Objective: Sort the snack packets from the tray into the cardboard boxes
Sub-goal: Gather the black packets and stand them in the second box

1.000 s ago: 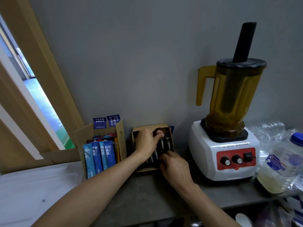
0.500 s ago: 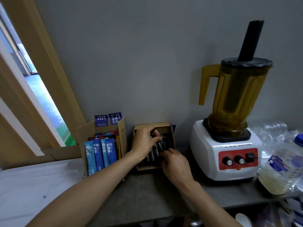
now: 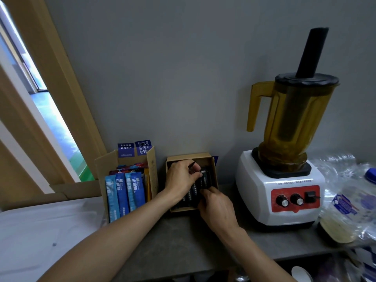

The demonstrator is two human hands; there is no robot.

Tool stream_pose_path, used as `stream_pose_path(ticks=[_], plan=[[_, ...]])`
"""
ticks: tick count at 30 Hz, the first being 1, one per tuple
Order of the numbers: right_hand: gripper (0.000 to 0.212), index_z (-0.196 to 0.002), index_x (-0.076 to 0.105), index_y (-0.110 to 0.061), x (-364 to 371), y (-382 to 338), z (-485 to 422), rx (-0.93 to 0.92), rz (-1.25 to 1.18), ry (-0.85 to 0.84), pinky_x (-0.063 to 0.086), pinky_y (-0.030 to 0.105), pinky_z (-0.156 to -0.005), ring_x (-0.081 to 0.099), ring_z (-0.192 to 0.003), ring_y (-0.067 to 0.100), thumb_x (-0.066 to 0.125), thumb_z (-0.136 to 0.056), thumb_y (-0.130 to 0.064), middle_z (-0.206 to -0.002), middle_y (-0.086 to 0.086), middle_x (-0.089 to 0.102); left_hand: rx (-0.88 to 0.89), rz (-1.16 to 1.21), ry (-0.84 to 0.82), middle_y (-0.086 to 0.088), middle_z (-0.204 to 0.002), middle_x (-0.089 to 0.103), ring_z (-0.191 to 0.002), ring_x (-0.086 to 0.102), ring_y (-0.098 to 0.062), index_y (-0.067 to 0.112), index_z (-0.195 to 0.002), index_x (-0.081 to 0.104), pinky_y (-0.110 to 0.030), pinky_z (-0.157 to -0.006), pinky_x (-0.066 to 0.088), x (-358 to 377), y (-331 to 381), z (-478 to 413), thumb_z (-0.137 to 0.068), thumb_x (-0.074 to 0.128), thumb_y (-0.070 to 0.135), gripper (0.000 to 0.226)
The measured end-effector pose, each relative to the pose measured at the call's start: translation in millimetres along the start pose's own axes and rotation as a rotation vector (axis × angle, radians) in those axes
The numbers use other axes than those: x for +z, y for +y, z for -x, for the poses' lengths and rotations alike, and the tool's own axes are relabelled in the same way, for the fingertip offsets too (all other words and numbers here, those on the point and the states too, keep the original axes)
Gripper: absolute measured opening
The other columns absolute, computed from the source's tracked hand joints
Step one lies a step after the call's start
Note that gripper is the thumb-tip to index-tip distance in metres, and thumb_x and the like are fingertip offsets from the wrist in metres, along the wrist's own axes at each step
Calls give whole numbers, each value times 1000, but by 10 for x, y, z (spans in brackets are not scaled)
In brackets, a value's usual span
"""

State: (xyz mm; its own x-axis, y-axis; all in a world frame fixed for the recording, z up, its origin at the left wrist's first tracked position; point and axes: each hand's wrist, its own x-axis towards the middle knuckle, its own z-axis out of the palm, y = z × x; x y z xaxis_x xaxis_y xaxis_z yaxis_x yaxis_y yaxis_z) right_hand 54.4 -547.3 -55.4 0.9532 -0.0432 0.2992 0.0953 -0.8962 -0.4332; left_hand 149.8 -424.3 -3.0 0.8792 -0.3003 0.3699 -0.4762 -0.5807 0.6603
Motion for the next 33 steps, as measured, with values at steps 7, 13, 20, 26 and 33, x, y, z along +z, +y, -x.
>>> stream_pose_path(ticks=[7,13,20,26,33], plan=[[34,-132,61,-23,-100,-11,-73,39,-39,74,49,16,-74,67,-95,11,63,-98,-25,-122,-4,64,13,-50,-7,14,-86,71,-74,62,0,26,-99,77,-25,-72,55,46,13,-21,-85,81,24,15],[32,-129,65,-24,-123,16,-102,56,-106,66,49,14,-78,66,-98,8,63,-98,-26,-120,-5,67,-154,337,-44,5,-85,73,-73,66,-4,19,-101,71,-23,-68,46,-85,55,18,-98,60,48,30],[15,-103,77,-22,-146,-285,-28,256,-880,61,58,23,-71,74,-81,5,75,-92,-32,-89,-3,78,-461,1305,-254,-17,-100,69,-82,65,-23,10,-113,52,-30,-63,44,-389,102,112,-109,32,45,41],[13,-97,76,-10,-185,-307,26,407,-1281,-26,50,27,-64,71,-79,15,77,-89,-20,-89,6,78,-374,1079,-239,-17,-119,69,-103,66,-24,13,-128,63,-36,-85,53,-466,116,184,-110,33,40,44],[6,-94,74,-13,-101,-201,131,369,-1098,185,53,20,-61,75,-79,11,75,-93,-19,-89,2,79,-308,459,-169,-2,-102,73,-88,71,-13,23,-115,70,-30,-69,61,-625,189,137,-93,72,42,29]])
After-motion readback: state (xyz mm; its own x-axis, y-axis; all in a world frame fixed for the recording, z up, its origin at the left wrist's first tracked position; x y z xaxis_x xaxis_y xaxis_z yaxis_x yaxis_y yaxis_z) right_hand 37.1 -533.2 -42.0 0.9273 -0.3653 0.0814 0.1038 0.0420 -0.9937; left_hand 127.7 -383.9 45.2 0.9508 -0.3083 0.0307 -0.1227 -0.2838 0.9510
